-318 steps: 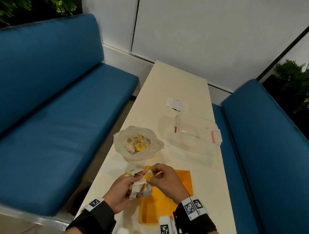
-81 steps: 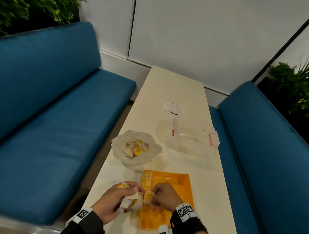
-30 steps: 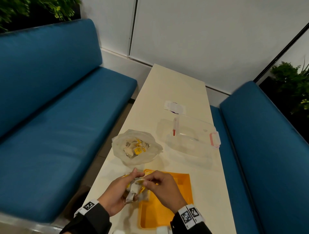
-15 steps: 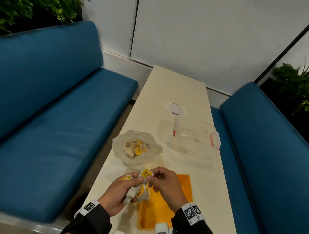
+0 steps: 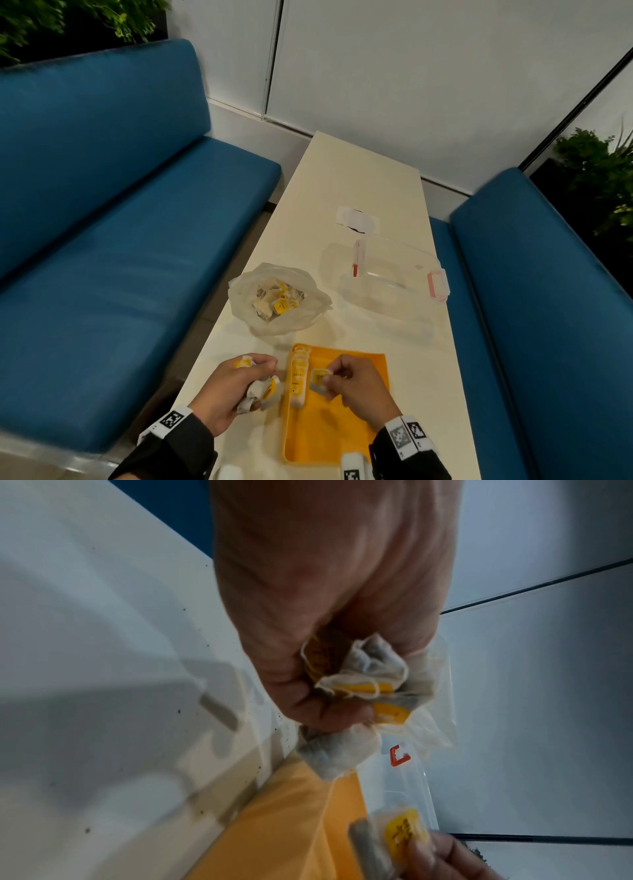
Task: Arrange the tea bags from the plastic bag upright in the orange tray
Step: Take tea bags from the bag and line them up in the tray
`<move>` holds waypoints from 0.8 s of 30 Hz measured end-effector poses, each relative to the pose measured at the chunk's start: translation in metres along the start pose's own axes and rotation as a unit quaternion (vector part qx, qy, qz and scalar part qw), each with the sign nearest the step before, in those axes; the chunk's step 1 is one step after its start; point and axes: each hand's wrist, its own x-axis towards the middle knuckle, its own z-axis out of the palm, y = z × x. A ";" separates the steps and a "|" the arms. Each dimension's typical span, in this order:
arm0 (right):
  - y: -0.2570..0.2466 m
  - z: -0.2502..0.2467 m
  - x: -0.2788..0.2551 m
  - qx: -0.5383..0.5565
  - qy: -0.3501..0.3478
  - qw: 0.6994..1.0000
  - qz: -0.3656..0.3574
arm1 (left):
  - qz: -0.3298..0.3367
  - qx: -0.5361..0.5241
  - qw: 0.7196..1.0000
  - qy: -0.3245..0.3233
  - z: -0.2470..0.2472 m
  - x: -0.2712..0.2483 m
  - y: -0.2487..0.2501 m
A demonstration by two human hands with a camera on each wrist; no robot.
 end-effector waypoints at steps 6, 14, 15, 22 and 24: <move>0.027 0.027 -0.003 0.044 -0.063 0.994 0.081 | 0.019 0.075 0.997 0.030 -0.003 0.005 -0.008; 0.027 0.052 0.010 0.021 -0.078 0.990 0.116 | 0.056 0.213 0.974 0.059 0.017 0.012 -0.025; 0.027 0.054 0.011 0.015 -0.070 0.991 0.116 | 0.068 0.234 0.968 0.060 0.017 0.013 -0.027; 0.028 0.064 0.016 -0.028 -0.016 0.994 0.101 | 0.100 0.286 0.951 0.059 0.018 0.019 -0.034; 0.027 0.066 0.017 -0.033 -0.001 0.995 0.097 | 0.100 0.288 0.950 0.060 0.018 0.020 -0.035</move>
